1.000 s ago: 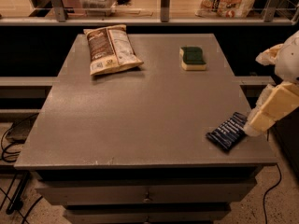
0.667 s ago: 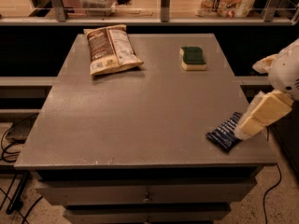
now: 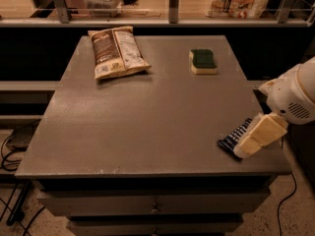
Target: Move rxbar blueberry near brown chip bag
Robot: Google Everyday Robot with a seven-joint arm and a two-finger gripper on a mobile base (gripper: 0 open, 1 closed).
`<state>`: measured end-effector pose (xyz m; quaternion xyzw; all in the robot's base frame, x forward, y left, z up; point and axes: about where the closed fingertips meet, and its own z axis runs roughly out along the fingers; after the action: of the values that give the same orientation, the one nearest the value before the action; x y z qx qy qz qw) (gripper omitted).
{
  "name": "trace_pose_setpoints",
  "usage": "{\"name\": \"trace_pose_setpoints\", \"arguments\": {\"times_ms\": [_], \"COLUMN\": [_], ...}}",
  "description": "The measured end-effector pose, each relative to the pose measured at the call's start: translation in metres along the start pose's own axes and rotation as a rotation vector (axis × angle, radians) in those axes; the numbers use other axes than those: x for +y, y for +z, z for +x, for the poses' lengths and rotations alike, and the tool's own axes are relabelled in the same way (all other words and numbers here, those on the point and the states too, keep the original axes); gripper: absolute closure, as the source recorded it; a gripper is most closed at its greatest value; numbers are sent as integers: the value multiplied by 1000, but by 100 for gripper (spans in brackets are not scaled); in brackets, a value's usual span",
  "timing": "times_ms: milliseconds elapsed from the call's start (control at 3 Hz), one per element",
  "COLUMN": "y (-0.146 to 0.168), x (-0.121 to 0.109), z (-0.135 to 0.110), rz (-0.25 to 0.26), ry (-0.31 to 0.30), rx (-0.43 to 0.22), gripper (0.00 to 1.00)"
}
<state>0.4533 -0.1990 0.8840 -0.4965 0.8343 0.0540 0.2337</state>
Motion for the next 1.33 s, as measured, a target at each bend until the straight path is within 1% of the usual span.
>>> {"name": "trace_pose_setpoints", "arguments": {"times_ms": [333,1000,1333], "y": [18,47,56], "x": [1,1,1], "z": [10,37,43], "rz": [-8,-32,-53], "ry": [36,103,116], "rx": [18,81,92], "gripper": [0,0,16]}}
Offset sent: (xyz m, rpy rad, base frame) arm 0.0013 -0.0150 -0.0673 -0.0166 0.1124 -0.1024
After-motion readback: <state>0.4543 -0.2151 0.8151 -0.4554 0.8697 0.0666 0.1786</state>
